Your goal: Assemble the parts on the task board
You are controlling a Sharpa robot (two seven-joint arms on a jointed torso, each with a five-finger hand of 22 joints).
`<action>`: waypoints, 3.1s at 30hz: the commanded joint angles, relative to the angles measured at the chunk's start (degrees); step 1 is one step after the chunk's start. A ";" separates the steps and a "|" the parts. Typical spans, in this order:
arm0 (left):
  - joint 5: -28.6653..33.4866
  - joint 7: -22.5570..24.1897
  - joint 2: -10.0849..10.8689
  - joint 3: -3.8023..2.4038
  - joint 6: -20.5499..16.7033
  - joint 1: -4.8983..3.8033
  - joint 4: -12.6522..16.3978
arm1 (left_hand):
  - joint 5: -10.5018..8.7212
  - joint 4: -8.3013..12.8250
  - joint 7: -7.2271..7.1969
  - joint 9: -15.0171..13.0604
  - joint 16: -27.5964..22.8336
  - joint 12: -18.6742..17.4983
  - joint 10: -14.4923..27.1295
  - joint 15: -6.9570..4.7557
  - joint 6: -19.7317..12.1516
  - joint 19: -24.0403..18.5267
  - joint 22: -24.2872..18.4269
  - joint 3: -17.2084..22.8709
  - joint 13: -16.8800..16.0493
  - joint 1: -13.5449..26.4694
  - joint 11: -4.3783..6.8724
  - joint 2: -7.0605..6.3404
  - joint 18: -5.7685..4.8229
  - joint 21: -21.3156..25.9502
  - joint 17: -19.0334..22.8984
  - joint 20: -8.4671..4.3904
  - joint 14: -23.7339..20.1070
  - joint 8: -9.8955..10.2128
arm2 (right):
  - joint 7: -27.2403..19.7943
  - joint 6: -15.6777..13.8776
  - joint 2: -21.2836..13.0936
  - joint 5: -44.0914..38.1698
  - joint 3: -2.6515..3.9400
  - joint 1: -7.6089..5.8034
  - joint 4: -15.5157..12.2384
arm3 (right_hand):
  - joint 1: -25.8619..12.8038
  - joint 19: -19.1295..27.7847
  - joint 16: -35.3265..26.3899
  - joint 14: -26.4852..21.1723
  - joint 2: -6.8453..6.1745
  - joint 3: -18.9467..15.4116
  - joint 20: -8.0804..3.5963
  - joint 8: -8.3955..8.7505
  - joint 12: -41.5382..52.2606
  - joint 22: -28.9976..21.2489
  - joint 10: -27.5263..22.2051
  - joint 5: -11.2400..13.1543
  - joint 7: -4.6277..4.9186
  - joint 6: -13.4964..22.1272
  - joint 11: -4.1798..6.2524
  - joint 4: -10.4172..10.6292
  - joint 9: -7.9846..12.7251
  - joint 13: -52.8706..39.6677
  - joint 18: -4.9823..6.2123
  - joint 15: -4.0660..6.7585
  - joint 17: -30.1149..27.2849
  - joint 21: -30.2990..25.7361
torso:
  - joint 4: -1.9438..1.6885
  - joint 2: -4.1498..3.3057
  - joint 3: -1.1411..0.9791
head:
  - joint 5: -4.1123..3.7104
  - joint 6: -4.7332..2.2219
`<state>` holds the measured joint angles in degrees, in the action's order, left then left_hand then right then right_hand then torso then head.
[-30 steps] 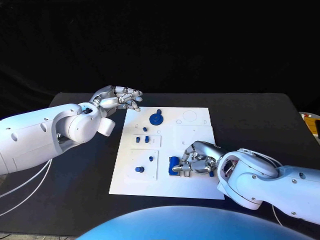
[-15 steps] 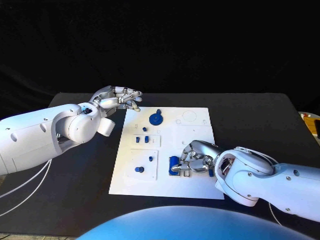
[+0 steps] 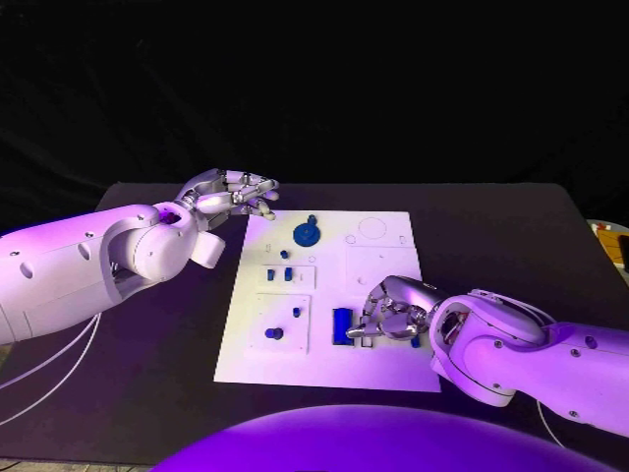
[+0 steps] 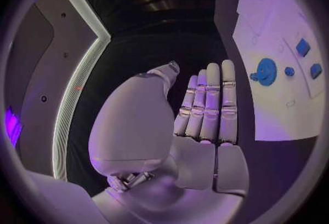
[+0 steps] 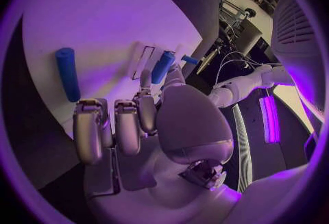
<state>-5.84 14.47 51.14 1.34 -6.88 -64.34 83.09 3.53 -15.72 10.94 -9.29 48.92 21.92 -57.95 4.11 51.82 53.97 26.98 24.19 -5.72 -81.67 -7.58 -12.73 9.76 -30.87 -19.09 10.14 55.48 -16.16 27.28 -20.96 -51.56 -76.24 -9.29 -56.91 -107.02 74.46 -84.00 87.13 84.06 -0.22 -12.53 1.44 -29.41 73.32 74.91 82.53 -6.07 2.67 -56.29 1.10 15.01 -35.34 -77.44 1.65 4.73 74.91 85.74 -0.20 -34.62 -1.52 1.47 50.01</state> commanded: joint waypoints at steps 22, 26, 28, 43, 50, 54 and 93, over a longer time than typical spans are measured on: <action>0.03 0.38 -0.04 -0.02 1.36 -0.03 0.01 | -0.18 -0.13 0.07 0.01 -0.41 0.28 0.35 0.11 -0.14 0.40 -0.16 -0.38 0.06 -0.04 0.02 0.66 0.70 0.46 -0.10 0.04 0.17 -0.35 | -5.92 -3.40 -12.33 -0.03 -0.19 -1.29 -2.37 | 5.52 -3.86 -0.01 4.08 2.13 -1.28 1.08 4.49 -2.45 13.38 -1.17 0.78 2.16 2.91 -1.44 1.38 1.69 2.07 -0.39 -1.26 5.36 -1.63 | 0.13 0.01 0.04 | -1.84 -0.01; 0.03 0.47 -0.07 -0.02 1.42 -0.03 -0.03 | -0.19 -0.28 0.08 0.02 -0.42 0.32 0.35 0.12 -0.15 0.45 -0.23 -0.56 0.06 0.05 0.01 0.63 0.69 0.55 -0.12 0.05 0.16 -0.37 | -5.21 -3.08 -13.52 -1.80 -0.27 -0.55 -2.56 | 5.21 -3.99 0.06 4.12 2.13 -1.38 1.14 4.61 -2.37 13.48 -1.12 0.95 2.17 2.76 -1.47 1.49 1.73 2.01 -0.46 -1.29 5.58 -1.29 | 0.16 -0.01 0.03 | -1.99 -0.01; 0.03 0.49 -0.07 -0.01 1.44 -0.03 -0.05 | -0.20 -0.52 0.11 0.05 -0.44 0.37 0.38 0.15 -0.27 0.53 -0.36 -0.88 0.06 0.24 -0.01 0.60 0.69 0.71 -0.15 0.06 0.16 -0.35 | -4.75 -2.87 -13.91 -2.65 -0.30 -0.21 -2.71 | 4.82 -4.04 0.07 4.13 2.17 -1.49 1.20 4.67 -2.31 13.52 -1.06 1.09 2.14 2.46 -1.46 1.56 1.74 1.97 -0.49 -1.31 5.62 -1.15 | 0.11 -0.04 -0.03 | -2.06 -0.01; 0.03 0.57 0.12 0.04 1.43 -0.02 0.02 | -0.18 -0.73 0.13 0.08 -0.45 0.41 0.41 0.18 -0.37 0.61 -0.48 -1.14 0.06 0.48 -0.04 0.69 0.68 0.86 -0.18 0.08 0.15 -0.32 | -1.60 -1.82 -12.95 -5.56 -0.39 2.05 -1.92 | 3.95 -4.11 0.08 4.15 2.32 -1.65 1.21 4.53 -2.15 13.57 -0.90 2.37 1.77 0.98 -1.20 1.50 1.53 1.83 -0.51 -1.15 5.68 -0.98 | -0.09 -0.05 0.04 | -1.94 -0.01; 0.03 0.57 0.20 0.04 1.46 -0.02 0.09 | -0.18 -0.77 0.14 0.09 -0.46 0.43 0.43 0.18 -0.41 0.65 -0.54 -1.25 0.06 0.54 -0.04 0.75 0.68 0.93 -0.20 0.09 0.15 -0.31 | -0.73 -0.87 -12.20 -6.37 -0.41 2.44 -1.33 | 4.35 -4.15 0.09 4.16 2.61 -1.37 1.14 4.44 -2.13 13.61 -0.87 2.19 1.56 0.53 -1.02 1.26 1.38 1.81 -0.53 -1.02 5.73 -0.87 | -0.06 -0.07 0.02 | -1.79 -0.01; 0.03 0.55 0.25 0.04 1.46 -0.02 0.10 | -0.18 -0.77 0.14 0.09 -0.46 0.43 0.43 0.18 -0.41 0.65 -0.54 -1.25 0.06 0.54 -0.04 0.75 0.68 0.93 -0.20 0.09 0.15 -0.31 | -0.43 -0.28 -11.50 -6.86 -0.42 2.75 -0.99 | 5.52 -4.18 0.08 4.16 2.75 -0.97 1.02 4.59 -2.28 13.63 -0.91 2.07 1.41 0.41 -0.86 0.81 1.31 1.89 -0.54 -0.87 5.74 -0.80 | -0.03 -0.05 0.01 | -1.67 -0.01; -0.06 0.21 0.23 0.04 1.46 -0.02 0.10 | -0.15 -0.63 0.09 0.10 -0.48 0.49 0.50 0.14 -0.38 0.80 -0.71 -1.30 0.07 0.17 0.01 1.10 0.70 1.13 -0.25 0.08 0.15 -0.39 | -0.93 -6.55 -9.10 -0.96 -0.39 0.95 -3.75 | -1.31 -4.66 0.20 4.41 -9.02 46.63 0.27 5.64 -3.47 14.01 -0.31 -9.24 0.76 -0.19 -0.13 -8.83 -3.39 2.34 -0.84 -0.18 7.01 0.56 | -0.09 -0.04 0.08 | -1.73 -0.01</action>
<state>-5.84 14.40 51.48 1.42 -6.26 -64.33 83.04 3.53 -16.43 10.94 -9.26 48.70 22.12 -57.95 4.11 51.82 54.37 26.32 23.16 -5.73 -81.66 -7.58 -12.14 9.75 -30.12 -19.27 10.14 55.48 -16.16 27.02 -25.40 -60.88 -81.04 -9.67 -55.91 -110.51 73.37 -84.00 87.10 84.04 -9.38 26.19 1.85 -23.25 69.85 74.91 82.16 -15.08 3.76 -56.61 1.24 13.90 -37.35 -74.95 1.69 4.93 74.91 85.98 -0.30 -34.63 -1.43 -0.26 50.01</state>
